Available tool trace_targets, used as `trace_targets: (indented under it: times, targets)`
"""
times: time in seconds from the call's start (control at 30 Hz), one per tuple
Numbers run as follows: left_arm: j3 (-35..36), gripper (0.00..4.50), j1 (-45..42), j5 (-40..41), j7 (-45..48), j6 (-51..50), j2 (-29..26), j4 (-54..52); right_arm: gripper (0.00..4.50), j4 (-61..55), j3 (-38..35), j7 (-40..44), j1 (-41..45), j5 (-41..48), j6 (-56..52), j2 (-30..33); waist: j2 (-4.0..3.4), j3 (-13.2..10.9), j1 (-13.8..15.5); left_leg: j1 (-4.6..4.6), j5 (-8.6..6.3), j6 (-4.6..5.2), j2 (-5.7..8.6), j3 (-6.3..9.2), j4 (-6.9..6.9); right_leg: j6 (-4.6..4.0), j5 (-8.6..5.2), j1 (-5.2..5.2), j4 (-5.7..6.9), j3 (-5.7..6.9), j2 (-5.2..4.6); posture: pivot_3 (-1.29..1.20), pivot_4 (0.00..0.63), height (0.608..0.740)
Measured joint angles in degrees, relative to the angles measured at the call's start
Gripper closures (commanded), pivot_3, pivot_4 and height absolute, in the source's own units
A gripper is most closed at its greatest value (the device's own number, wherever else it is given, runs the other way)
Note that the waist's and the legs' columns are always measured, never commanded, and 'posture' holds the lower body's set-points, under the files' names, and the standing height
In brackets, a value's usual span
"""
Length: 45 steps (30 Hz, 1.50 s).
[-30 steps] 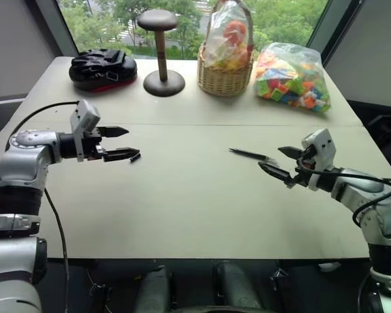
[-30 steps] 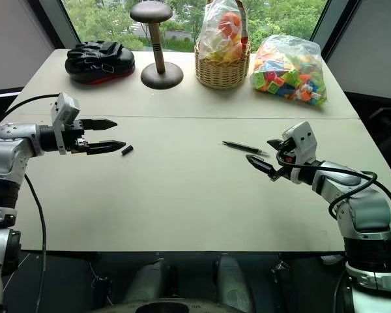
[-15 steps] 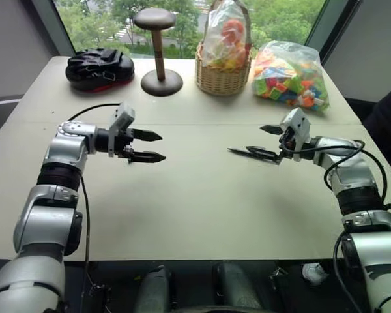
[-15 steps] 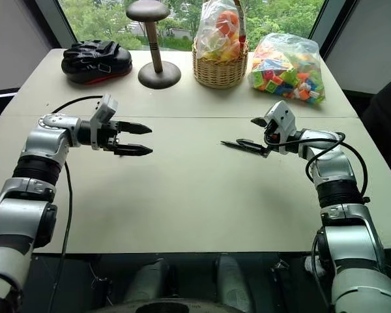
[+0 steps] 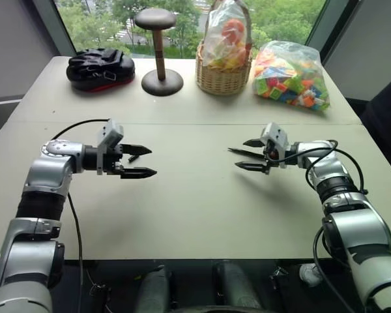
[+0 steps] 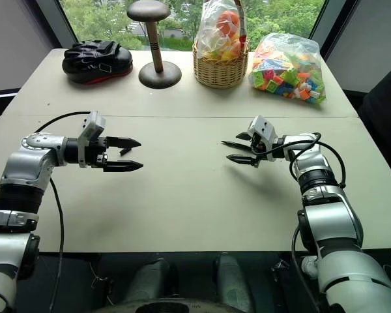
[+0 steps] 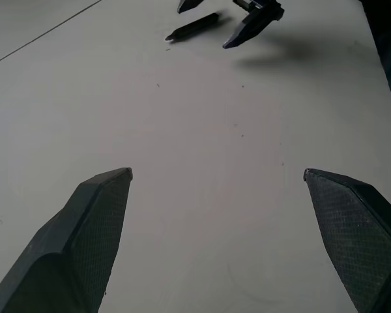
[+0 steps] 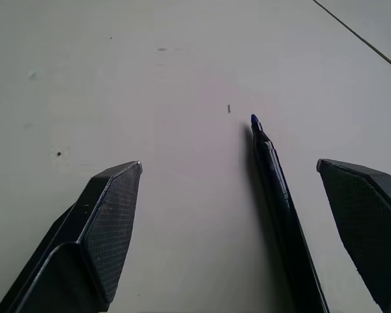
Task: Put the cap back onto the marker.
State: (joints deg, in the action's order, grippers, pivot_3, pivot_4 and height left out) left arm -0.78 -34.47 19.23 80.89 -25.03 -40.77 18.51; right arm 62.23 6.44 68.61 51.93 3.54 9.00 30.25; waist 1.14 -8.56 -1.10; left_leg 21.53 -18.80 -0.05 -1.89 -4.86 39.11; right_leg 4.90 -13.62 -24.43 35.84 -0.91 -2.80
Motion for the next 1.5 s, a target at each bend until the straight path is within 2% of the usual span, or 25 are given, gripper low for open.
trace_targets:
  times: [0.37,0.73,0.83,0.97,1.03,1.07,1.37,1.5]
  targets:
    - [1.84,0.08,4.94,2.63,-4.70,-3.36,-1.74,-7.53,0.00,5.60,-1.25,-2.87,0.85,-1.59,0.85,-1.17,0.00,0.00,-0.11,-0.09,0.09,-0.17,0.01,-0.01,0.01,-0.01,0.00,0.00,0.16,-0.05,-0.01,0.00,0.150,0.740]
    - [1.89,0.08,7.38,3.08,-7.72,-4.25,-1.98,-10.56,0.00,7.01,-2.52,-4.24,2.07,-2.88,-0.69,-1.89,0.00,0.00,-0.11,-0.15,0.14,-0.24,0.03,0.01,0.04,-0.02,0.00,0.00,0.20,-0.05,-0.02,0.00,0.150,0.740]
    - [1.89,0.00,7.96,3.53,-8.57,-4.25,-1.78,-11.15,0.89,7.33,-2.56,-4.32,2.56,-3.30,-1.23,-2.27,0.00,0.00,-0.18,-0.15,0.15,-0.27,0.02,0.00,0.04,-0.02,0.00,0.00,0.20,-0.06,-0.02,0.00,0.150,0.740]
    - [1.89,0.00,9.54,3.96,-9.48,-4.25,-1.72,-12.12,2.88,7.38,-2.45,-4.27,2.67,-4.41,-1.16,-2.25,0.00,0.01,-0.27,-0.15,0.16,-0.28,0.00,0.02,0.03,-0.02,-0.01,0.00,0.21,-0.05,0.01,0.00,0.150,0.740]
    - [1.91,0.00,9.59,4.02,-10.03,-4.25,-1.73,-12.24,4.08,7.42,-2.44,-4.06,2.70,-4.71,-1.13,-2.25,0.01,0.01,-0.26,-0.15,0.16,-0.27,0.00,0.02,0.03,-0.02,-0.01,0.00,0.21,-0.05,0.00,0.00,0.150,0.740]
    - [1.94,0.00,9.62,4.06,-10.17,-4.25,-1.73,-12.48,4.46,7.42,-2.42,-3.97,2.70,-4.96,-1.07,-2.25,0.01,0.01,-0.26,-0.15,0.15,-0.27,0.01,0.02,0.03,-0.02,-0.01,0.00,0.21,-0.06,0.00,0.00,0.150,0.740]
    - [3.39,0.00,12.11,5.27,-12.32,-4.29,-1.77,-13.43,4.46,7.08,-2.47,-3.86,2.70,-5.22,-0.81,-2.39,0.02,0.02,-0.49,-0.17,0.15,-0.27,-0.01,0.03,0.03,-0.03,-0.01,0.01,0.21,-0.06,-0.01,0.00,0.150,0.740]
    - [5.49,0.00,12.03,5.17,-12.67,-3.09,-4.02,-11.31,4.46,1.96,-2.33,-0.67,2.64,-4.98,-5.13,-2.34,-0.05,-0.02,-1.17,-0.14,0.14,-0.25,-0.01,0.05,0.03,-0.02,-0.01,-0.03,0.23,-0.05,-0.04,0.00,0.150,0.740]
